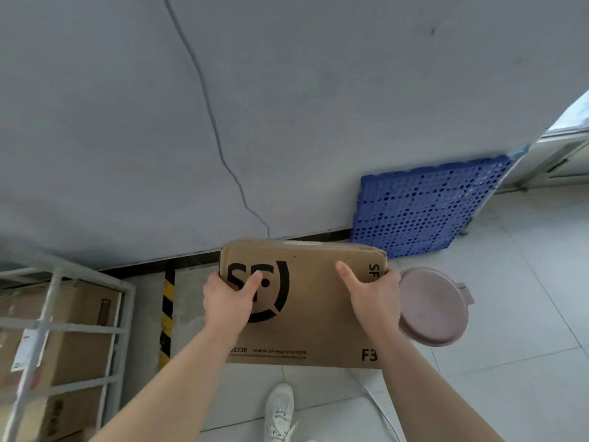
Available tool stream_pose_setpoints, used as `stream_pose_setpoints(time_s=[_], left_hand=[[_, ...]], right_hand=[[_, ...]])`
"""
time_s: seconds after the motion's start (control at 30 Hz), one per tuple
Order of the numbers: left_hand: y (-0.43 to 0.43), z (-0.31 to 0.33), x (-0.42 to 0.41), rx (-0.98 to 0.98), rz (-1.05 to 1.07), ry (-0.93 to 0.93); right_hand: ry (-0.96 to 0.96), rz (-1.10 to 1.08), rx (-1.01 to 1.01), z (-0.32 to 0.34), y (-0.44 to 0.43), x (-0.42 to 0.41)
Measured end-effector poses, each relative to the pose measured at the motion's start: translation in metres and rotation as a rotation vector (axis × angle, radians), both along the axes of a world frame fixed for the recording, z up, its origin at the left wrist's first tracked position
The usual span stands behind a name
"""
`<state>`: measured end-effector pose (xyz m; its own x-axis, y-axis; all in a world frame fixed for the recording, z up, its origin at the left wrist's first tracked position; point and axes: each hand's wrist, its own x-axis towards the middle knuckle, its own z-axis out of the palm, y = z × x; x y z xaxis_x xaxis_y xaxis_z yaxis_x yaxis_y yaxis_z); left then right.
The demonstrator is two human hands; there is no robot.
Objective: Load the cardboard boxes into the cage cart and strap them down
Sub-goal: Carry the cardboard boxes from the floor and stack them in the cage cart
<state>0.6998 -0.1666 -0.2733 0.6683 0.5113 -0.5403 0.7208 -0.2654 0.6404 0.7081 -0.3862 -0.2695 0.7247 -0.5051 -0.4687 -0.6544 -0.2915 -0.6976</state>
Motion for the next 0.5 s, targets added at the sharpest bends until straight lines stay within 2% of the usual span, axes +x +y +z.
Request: stream_pose_setpoints(time_s=[0.17,0.33,0.5], left_hand=[[0.026,0.093,-0.054,-0.057,0.235,-0.099],[0.056,0.187,-0.112,0.113,0.382,-0.165],[0.092,0.259,-0.179,0.141,0.483,-0.255]], right_hand=[[-0.127,0.030,0.018,0.096,0.031,-0.021],[-0.243,0.108,0.021,0.177,0.075,-0.056],[-0.294,0.268,0.058,0.243,0.123,-0.098]])
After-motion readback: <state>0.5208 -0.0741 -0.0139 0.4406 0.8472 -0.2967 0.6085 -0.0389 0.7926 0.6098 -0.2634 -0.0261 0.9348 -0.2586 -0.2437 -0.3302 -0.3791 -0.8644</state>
